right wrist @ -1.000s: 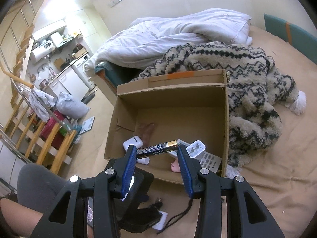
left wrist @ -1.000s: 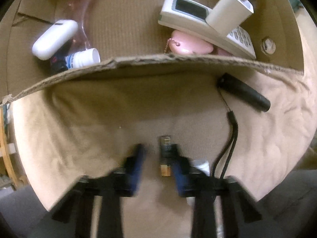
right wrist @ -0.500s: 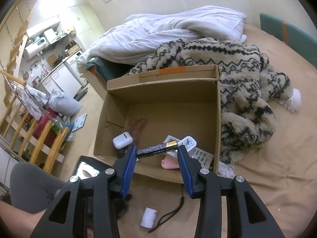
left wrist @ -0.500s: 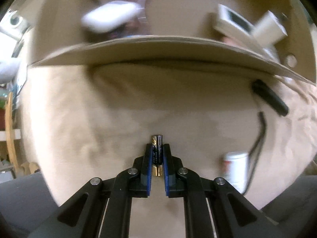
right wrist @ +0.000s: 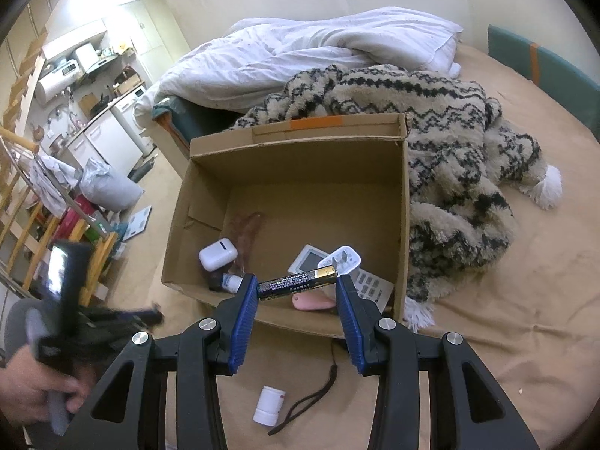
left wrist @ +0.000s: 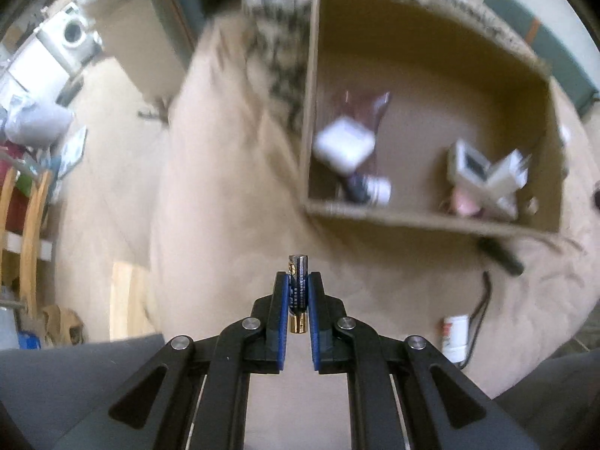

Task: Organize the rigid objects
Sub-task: 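Carry both batteries over the box and open both tools to drop them inside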

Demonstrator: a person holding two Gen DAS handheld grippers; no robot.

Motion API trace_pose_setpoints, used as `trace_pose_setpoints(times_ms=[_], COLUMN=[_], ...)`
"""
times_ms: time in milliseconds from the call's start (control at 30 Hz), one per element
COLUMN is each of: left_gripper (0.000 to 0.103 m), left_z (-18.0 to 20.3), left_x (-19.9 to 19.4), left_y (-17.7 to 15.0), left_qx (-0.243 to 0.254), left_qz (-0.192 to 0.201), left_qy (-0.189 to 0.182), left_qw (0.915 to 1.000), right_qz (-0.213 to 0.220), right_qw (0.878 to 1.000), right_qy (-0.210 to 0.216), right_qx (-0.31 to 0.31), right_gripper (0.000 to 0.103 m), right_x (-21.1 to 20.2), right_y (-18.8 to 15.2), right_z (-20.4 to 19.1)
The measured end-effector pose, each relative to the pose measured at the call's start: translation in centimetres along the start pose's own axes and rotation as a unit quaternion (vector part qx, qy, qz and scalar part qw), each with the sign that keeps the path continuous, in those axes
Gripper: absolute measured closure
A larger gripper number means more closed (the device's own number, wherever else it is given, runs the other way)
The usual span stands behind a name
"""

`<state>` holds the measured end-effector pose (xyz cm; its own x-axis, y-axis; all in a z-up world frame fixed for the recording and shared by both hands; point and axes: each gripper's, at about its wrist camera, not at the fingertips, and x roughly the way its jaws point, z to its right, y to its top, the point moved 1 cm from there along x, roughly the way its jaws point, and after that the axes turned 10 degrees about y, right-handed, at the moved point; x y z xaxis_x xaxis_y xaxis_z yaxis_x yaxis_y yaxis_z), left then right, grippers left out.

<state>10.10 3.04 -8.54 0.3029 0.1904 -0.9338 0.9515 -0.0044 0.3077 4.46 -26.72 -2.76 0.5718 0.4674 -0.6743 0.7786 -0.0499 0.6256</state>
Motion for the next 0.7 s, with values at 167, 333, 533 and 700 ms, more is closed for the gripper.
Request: trace_pose_setpoints(times_ms=[167, 333, 533, 700], left_gripper=[0.094, 0.094, 0.094, 0.094], left_z=[-0.8, -0.8, 1.0, 3.5], left_x=[-4.4, -7.2, -7.8, -6.6], left_y=[1.6, 4.7, 7.7, 9.6], left_qx=[-0.018, -0.022, -0.012, 0.021], left_qz=[0.061, 0.112, 0.146, 0.157], left_qy=[-0.011, -0.013, -0.012, -0.001], left_qw=[0.9979, 0.9934, 0.9891, 0.9874], right_qz=[0.0, 0.01, 0.023, 0.011], right_qw=[1.0, 1.0, 1.0, 1.0], right_qy=[-0.002, -0.005, -0.018, -0.027], right_qx=[-0.001, 0.002, -0.006, -0.006], right_gripper=[0.058, 0.058, 0.058, 0.058], right_x=[-0.1, -0.5, 0.1, 2.8], right_y=[-0.1, 0.9, 3.7, 5.8], right_z=[-0.2, -0.1, 0.5, 1.6])
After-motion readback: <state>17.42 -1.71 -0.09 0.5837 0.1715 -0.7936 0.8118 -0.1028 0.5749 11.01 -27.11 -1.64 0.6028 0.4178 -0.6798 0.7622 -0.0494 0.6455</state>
